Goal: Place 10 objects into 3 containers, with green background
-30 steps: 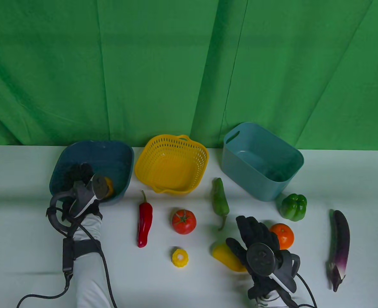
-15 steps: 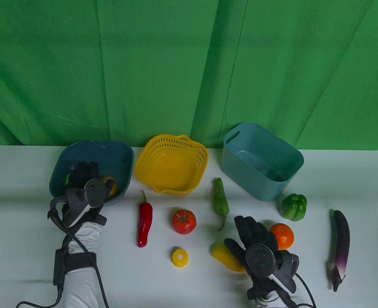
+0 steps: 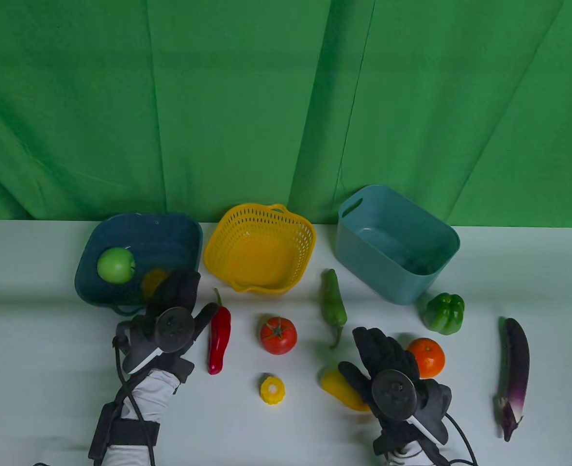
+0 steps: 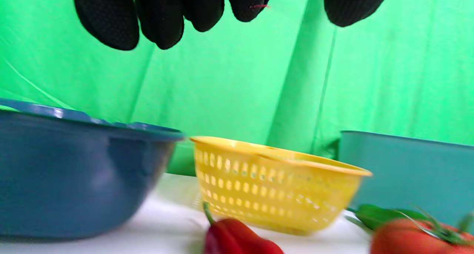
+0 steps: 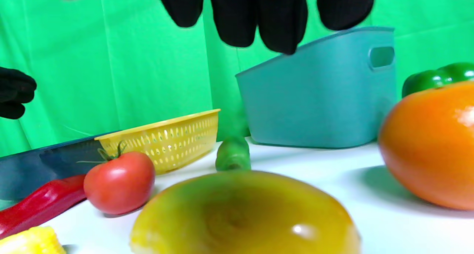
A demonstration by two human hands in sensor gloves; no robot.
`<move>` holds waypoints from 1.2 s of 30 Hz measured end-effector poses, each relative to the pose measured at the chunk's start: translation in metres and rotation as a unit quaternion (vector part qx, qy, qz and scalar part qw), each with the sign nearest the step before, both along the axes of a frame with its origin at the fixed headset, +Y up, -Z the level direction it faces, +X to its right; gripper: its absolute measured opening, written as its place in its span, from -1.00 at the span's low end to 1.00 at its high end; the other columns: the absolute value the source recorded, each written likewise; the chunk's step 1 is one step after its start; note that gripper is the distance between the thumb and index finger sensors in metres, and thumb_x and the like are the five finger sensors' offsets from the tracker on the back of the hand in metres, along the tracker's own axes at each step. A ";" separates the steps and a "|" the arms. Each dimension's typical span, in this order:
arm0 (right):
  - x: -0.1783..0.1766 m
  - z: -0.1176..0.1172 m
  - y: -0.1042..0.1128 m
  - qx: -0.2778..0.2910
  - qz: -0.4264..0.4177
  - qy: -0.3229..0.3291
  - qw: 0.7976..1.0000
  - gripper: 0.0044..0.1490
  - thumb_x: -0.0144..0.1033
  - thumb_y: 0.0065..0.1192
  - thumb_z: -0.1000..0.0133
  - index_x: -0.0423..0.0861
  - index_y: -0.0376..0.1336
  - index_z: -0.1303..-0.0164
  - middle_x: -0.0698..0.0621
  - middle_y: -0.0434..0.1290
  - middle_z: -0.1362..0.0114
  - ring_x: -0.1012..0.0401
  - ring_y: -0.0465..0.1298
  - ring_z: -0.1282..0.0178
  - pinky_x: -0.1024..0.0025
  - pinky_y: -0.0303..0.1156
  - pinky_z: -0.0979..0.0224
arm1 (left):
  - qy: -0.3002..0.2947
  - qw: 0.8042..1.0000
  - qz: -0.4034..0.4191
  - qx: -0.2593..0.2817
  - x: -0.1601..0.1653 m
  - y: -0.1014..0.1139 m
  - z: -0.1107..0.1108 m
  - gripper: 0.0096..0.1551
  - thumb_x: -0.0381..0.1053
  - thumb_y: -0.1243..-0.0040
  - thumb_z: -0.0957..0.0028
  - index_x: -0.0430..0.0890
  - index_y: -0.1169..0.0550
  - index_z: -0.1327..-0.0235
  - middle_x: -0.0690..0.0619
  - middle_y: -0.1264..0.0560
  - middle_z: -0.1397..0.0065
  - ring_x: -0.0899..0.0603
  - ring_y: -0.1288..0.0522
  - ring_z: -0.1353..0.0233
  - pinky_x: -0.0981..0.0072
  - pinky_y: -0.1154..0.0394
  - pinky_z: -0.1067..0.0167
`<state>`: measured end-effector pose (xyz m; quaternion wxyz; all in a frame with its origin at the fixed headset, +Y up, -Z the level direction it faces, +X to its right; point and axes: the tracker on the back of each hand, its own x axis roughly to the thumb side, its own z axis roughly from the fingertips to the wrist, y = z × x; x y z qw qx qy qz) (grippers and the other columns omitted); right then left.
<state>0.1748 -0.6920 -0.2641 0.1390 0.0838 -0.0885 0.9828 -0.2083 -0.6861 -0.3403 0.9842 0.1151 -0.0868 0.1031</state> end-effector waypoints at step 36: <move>-0.001 0.000 0.001 -0.005 0.001 0.002 1.000 -0.03 0.38 -0.16 -0.20 0.05 0.00 -0.75 -0.20 0.19 -0.77 -0.26 0.26 -0.64 -0.39 0.12 -0.59 | 0.010 0.975 -0.116 -0.191 0.054 -0.093 -0.023 -0.15 0.31 -0.10 -0.19 0.00 -0.20 -0.67 -0.43 -0.12 -0.65 -0.40 -0.47 -0.47 0.13 -0.61 -0.21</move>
